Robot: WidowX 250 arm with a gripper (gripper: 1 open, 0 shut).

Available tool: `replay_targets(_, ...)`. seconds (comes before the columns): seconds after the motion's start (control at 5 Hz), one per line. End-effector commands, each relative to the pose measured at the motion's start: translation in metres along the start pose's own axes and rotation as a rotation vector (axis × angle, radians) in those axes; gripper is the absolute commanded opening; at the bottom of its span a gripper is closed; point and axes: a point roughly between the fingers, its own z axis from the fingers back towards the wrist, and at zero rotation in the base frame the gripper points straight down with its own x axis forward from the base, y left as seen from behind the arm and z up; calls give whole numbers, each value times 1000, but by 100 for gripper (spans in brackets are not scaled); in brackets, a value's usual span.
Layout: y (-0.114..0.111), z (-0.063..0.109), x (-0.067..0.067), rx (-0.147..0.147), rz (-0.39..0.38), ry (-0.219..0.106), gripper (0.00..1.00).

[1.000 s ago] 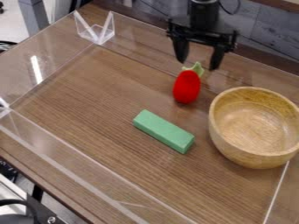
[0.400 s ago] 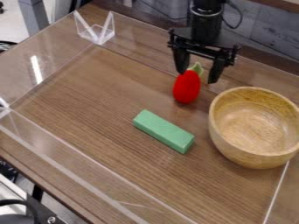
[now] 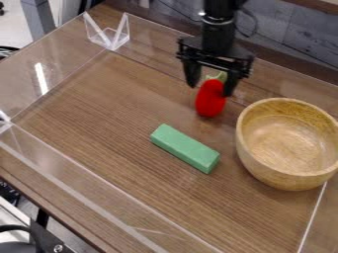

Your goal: Move the red fruit to the right

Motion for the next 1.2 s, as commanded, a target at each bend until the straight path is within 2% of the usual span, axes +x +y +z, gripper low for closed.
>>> replay_targets(0.0,9,28,13,-21,32,-76,100)
replay_targets(0.2,19,39,18,-32,73,-96,100)
replay_targets(0.6,33,65,18,-39,213,-132,100)
replay_targets(0.8,47,85,14,-51,246,-150,100)
replay_targets(1.0,70,102,9,-44,292,-169,100)
